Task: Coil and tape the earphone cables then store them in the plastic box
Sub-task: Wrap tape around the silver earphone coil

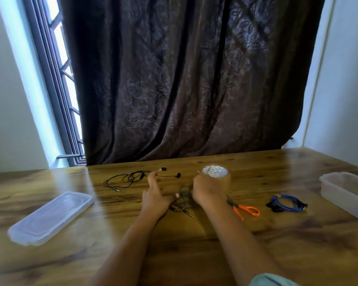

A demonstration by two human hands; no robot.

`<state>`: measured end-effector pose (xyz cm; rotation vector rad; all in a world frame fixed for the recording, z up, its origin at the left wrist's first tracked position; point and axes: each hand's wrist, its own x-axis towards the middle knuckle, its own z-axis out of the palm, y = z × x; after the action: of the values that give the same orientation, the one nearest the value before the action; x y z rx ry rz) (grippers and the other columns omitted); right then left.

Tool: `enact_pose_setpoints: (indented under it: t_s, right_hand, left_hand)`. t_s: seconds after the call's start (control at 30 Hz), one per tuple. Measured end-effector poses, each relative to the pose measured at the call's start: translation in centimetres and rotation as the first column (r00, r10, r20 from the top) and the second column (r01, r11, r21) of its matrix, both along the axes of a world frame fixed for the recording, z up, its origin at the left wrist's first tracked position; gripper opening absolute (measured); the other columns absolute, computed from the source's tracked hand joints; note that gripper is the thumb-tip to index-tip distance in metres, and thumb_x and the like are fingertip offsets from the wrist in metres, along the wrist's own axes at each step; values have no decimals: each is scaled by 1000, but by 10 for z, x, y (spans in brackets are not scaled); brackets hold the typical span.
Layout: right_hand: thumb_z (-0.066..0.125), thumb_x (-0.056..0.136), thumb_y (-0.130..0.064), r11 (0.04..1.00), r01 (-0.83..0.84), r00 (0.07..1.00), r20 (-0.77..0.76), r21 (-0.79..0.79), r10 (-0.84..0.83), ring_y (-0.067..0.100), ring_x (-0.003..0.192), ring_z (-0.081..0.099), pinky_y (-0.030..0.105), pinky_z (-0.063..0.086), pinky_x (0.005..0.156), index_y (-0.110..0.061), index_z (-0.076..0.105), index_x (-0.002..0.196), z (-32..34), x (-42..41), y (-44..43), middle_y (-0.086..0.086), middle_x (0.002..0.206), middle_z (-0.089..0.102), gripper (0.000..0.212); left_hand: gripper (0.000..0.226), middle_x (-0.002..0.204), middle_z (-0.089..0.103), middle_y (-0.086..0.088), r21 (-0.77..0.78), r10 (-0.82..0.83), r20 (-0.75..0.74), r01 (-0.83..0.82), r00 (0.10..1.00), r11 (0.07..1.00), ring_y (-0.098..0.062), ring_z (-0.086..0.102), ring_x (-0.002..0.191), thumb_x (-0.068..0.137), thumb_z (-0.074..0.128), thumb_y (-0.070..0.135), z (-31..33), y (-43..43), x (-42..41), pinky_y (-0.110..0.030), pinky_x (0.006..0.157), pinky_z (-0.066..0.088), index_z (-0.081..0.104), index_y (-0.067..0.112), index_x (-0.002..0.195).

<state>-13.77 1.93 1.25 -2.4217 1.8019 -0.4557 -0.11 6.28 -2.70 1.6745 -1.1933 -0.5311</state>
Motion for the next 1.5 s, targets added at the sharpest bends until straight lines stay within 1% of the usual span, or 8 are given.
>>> enact_pose_setpoints:
  t_s: [0.13,0.33,0.6,0.87,1.07,1.13,1.3,1.5]
  right_hand:
    - [54,96,-19,1000,-1,1000,25,-1,2,23,103,59,30,46,79,-10,59,114,-7,-8,-1,8,114,62,21]
    - [61,89,-26,996,24,997,76,90,-31,21,103,58,29,45,73,-19,51,128,-10,-13,-9,3,114,61,41]
    - [52,91,-13,996,-67,967,251,60,50,20,90,59,34,51,76,-18,59,90,-9,-9,-9,3,95,63,9]
    - [56,93,-12,967,-176,880,410,-184,238,7,84,57,18,46,65,-22,62,91,-4,-3,-6,-8,91,62,12]
    - [50,93,-11,930,-362,883,297,-61,363,2,79,54,12,39,65,-20,67,112,-1,-8,-6,-1,115,64,26]
    - [48,93,-8,921,-386,895,224,-47,386,8,105,56,14,38,84,-19,65,117,2,-10,-5,-2,129,57,32]
    - [44,90,0,909,-417,908,63,23,415,16,132,40,31,27,112,-14,60,126,-3,-6,-6,-4,146,44,42]
    - [44,92,-11,903,-426,901,114,52,418,16,112,55,23,41,90,-12,68,110,-1,-7,-4,3,125,61,31]
  left_hand:
    - [86,108,66,7,60,-34,234,20,972,998,-17,60,105,77,75,35,0,1,-4,-39,91,47,14,41,137]
    - [64,75,67,0,26,-73,263,69,962,997,-16,66,66,81,64,12,7,2,-12,-38,62,58,23,36,124]
    - [53,78,61,-5,12,-134,393,141,910,990,-14,59,60,87,51,1,8,-6,-16,-16,45,42,21,29,120]
    - [48,92,62,-10,-46,-99,-111,94,989,994,-23,66,78,91,46,-2,10,-16,1,-33,65,57,22,26,122]
    - [38,108,53,-16,-27,-75,-593,73,802,997,-34,62,92,93,44,5,16,-20,7,-44,73,54,29,29,119]
    - [30,110,53,-18,-41,-100,-682,100,724,994,-33,60,90,96,43,15,17,-19,8,-50,80,54,32,23,123]
    - [50,118,53,-16,-42,-186,-748,235,637,971,-32,64,87,90,58,31,19,-16,12,-45,69,58,34,18,133]
    - [63,102,60,-15,22,-110,-573,150,812,988,-31,65,86,83,61,-8,11,-22,-1,-43,73,58,28,27,124]
